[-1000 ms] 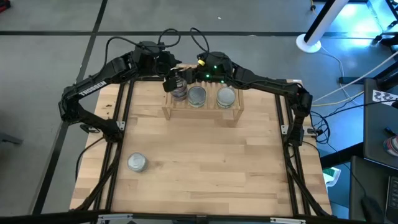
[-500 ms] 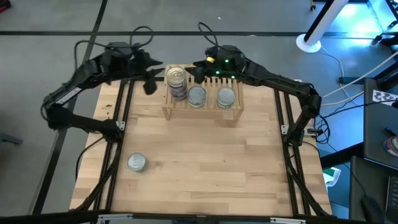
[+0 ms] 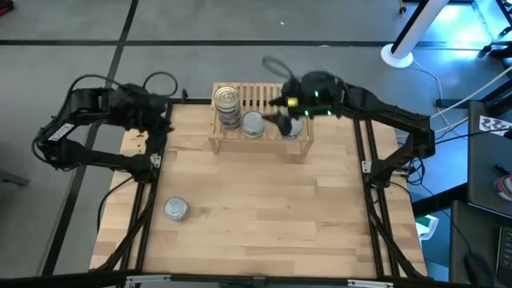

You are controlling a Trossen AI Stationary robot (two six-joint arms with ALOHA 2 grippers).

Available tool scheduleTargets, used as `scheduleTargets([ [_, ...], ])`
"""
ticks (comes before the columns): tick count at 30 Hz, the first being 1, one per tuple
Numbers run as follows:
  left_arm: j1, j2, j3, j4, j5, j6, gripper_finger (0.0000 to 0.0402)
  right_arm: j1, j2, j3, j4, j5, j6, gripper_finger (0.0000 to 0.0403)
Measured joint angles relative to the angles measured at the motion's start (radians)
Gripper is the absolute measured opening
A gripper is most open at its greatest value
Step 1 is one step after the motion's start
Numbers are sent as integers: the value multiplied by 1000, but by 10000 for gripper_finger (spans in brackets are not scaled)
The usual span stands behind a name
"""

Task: Stack canned seafood by type on shelf
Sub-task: Stack the green tuna can on top of the other green tuna can on the shelf

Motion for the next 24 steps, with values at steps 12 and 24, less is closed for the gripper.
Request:
scheduleTargets([
  [12, -284, -31, -276, -41, 96, -444, 109, 402, 2, -94, -66, 274, -159, 293],
  [24, -433, -31, -566, 119, 209, -671, 109, 585, 7, -378, 122, 396, -145, 293],
])
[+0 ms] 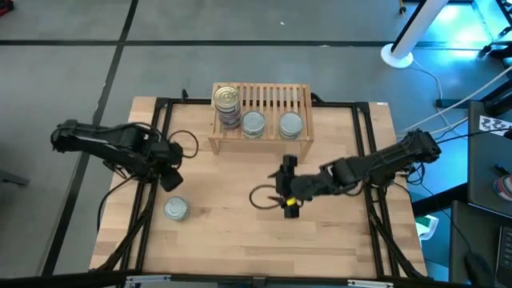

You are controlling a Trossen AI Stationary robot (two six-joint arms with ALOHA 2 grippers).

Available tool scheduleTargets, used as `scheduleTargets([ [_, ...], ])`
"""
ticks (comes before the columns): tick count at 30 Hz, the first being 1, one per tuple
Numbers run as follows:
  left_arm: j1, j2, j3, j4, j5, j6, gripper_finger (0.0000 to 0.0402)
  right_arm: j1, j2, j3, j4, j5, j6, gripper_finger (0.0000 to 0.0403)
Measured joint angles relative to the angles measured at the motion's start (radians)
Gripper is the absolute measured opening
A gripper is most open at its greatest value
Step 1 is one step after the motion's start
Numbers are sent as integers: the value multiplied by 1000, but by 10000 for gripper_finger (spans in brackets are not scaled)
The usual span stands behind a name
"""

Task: Stack canned seafood by type on shelf
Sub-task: Stack the green tuna can on top of the other green tuna can on the shelf

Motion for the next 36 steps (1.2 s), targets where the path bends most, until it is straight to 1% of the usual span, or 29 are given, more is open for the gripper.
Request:
scheduleTargets([
  [4, -34, 0, -62, 61, 1, -2, 109, 32, 0, -109, 132, -13, 1, 293],
  [8, -65, 5, -115, 83, 3, 1, 109, 52, 0, -201, 274, -14, 65, 293],
  [12, -102, 11, -162, 90, 40, 11, 109, 63, 0, -275, 374, -22, 155, 293],
  [15, -138, 12, -200, 131, 78, 38, 109, 70, 0, -324, 443, -21, 201, 293],
  [17, -164, 14, -222, 152, 82, 61, 109, 76, 3, -348, 502, -21, 226, 293],
  [20, -188, 17, -248, 167, 82, 89, 109, 77, 11, -361, 540, -20, 252, 293],
  [25, -211, 24, -283, 172, 67, 93, 109, 77, 35, -360, 588, -28, 277, 293],
  [33, -237, 28, -336, 294, 72, 128, 109, 77, 53, -361, 622, -40, 283, 293],
  [36, -239, 28, -343, 288, 63, 138, 109, 77, 53, -361, 621, -39, 289, 293],
])
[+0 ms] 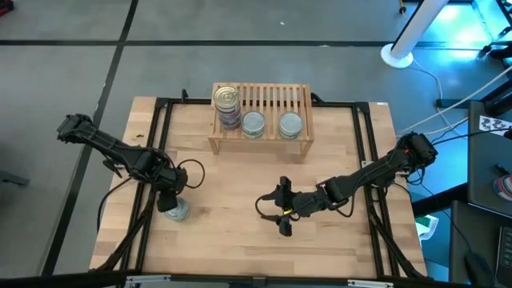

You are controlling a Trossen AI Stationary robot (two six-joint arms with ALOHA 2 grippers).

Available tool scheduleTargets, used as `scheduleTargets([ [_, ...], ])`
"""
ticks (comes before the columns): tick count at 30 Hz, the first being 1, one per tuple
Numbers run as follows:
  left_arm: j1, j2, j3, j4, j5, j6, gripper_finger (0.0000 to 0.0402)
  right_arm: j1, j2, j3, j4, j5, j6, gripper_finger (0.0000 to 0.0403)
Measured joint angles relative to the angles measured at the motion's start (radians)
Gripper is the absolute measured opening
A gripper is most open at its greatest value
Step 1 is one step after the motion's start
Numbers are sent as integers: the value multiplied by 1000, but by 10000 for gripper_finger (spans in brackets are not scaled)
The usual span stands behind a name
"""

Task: Stack canned seafood by type on shelf
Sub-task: Stack the green tuna can on top of the other green tuna can on the shelf

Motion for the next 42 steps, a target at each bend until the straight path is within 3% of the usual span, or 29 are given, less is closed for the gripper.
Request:
scheduleTargets([
  [22, 0, 1, -2, 67, -14, 26, 109, 0, 0, 0, 1, 0, 0, 293],
  [35, 1, 130, 1, 87, -12, 101, 109, 0, -1, 0, 0, 0, 0, 293],
  [42, 1, 138, 1, 117, 2, 116, 108, 0, -1, 0, 0, 0, -6, 293],
])
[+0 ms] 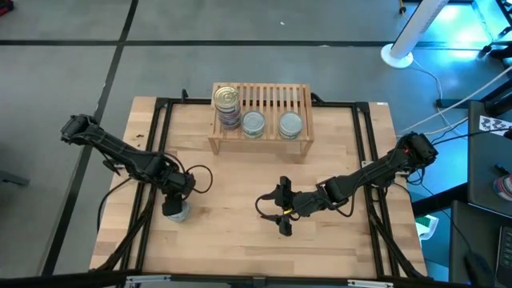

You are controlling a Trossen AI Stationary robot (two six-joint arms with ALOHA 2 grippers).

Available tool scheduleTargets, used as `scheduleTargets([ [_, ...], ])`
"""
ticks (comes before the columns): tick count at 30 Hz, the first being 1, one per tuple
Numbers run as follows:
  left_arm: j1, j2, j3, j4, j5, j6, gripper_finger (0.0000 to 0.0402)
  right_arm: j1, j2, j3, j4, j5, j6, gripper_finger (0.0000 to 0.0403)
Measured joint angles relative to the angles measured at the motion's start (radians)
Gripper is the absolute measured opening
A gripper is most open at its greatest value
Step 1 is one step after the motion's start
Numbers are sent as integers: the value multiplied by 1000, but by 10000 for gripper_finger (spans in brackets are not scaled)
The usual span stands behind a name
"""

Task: Stack canned seafood by type on shelf
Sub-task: Stack the green tuna can on top of the other green tuna can on the shelf

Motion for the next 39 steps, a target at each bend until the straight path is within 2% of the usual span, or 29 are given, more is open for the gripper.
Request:
scheduleTargets([
  [3, 0, 0, -1, 4, 1, 0, 94, -1, 0, 0, 0, 0, 0, 293],
  [13, 0, 0, -1, 20, 0, -16, 5, -1, 0, 0, 0, 0, 1, 293],
  [25, 0, 3, -5, 118, -13, -146, 1, -3, 0, 0, 59, 0, 74, 293],
  [32, 1, 3, -5, 229, -67, -248, 1, -3, 0, 0, 63, 3, 74, 293],
  [39, 1, 40, -5, 315, -115, -315, 2, -3, 0, 0, 99, 54, 104, 293],
])
